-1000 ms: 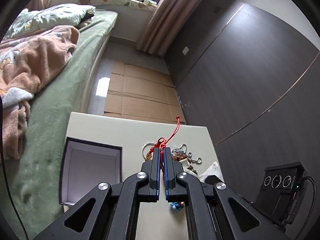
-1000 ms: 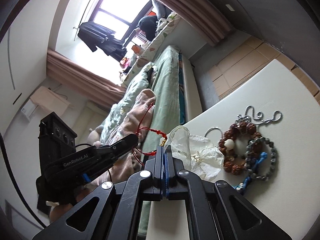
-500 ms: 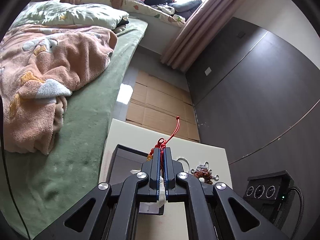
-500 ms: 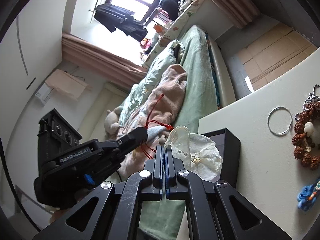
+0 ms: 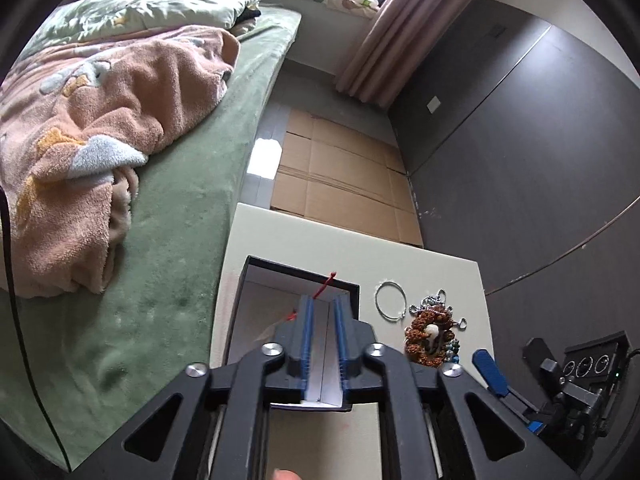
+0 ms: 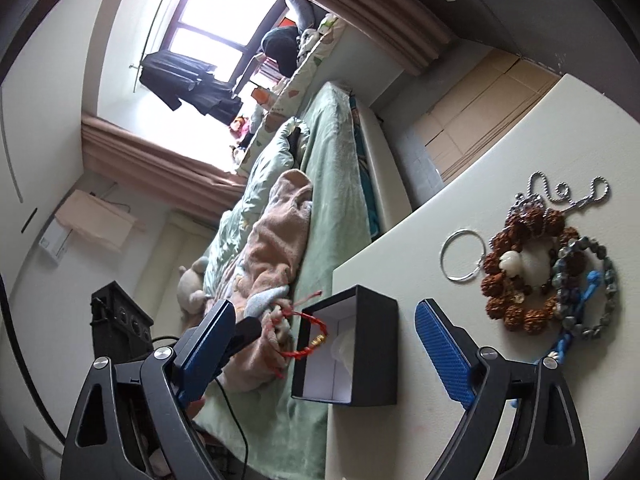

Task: Organize jewelry
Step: 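Lower the red cord and pouch into the black box and open both grippers, then close the left gripper on the brown rudraksha bead bracelet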

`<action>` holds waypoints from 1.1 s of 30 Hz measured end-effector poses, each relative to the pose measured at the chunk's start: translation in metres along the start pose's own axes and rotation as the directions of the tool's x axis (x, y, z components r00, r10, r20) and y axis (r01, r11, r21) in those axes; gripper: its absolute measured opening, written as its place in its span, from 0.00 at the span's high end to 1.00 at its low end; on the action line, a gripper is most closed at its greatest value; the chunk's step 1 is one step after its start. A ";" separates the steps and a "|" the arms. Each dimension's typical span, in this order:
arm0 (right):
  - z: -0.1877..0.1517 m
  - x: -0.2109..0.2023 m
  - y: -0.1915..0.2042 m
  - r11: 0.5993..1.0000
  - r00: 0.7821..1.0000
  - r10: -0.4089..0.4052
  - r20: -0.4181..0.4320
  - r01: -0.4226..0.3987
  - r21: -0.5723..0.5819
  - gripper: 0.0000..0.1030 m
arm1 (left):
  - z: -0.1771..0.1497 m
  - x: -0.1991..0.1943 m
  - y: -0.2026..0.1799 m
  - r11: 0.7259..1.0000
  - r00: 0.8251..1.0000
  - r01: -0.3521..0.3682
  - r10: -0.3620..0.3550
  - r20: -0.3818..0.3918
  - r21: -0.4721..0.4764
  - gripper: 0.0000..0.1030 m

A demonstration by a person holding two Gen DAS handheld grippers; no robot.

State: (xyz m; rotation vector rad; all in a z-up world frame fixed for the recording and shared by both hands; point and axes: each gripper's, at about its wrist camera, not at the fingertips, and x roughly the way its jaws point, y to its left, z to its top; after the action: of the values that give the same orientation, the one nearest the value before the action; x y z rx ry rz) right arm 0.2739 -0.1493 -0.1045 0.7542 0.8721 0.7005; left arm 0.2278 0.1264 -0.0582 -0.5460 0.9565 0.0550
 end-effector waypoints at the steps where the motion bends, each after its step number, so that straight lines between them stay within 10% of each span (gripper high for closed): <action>1: 0.002 -0.009 -0.002 1.000 1.000 -0.006 0.013 0.006 -0.003 0.11 | 0.000 0.000 0.001 1.000 1.000 0.005 -0.005 -0.002 -0.007 0.47; 2: 0.004 -0.016 -0.003 1.000 1.000 -0.012 0.023 0.012 -0.005 0.11 | 0.000 -0.001 0.001 1.000 1.000 0.010 -0.010 0.009 -0.012 0.23; 3: 0.006 -0.024 -0.006 1.000 0.999 -0.019 0.035 0.020 -0.006 0.11 | 0.000 -0.004 0.001 1.000 1.000 0.011 -0.011 0.027 -0.014 0.18; 23: 0.022 -0.098 -0.054 0.967 0.965 -0.252 0.074 0.253 -0.010 0.11 | -0.029 0.027 -0.096 0.966 0.999 0.024 -0.015 -0.036 0.258 0.18; 33: 0.024 -0.087 -0.073 0.964 0.964 -0.266 0.004 0.266 0.028 0.29 | -0.032 0.060 -0.145 0.914 0.983 -0.012 0.085 -0.163 0.406 0.46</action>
State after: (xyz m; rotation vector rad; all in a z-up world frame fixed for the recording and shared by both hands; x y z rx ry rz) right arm 0.2707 -0.2643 -0.1179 0.6485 0.9564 0.4473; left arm 0.2792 -0.0255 -0.0592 -0.1439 1.1195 -0.1483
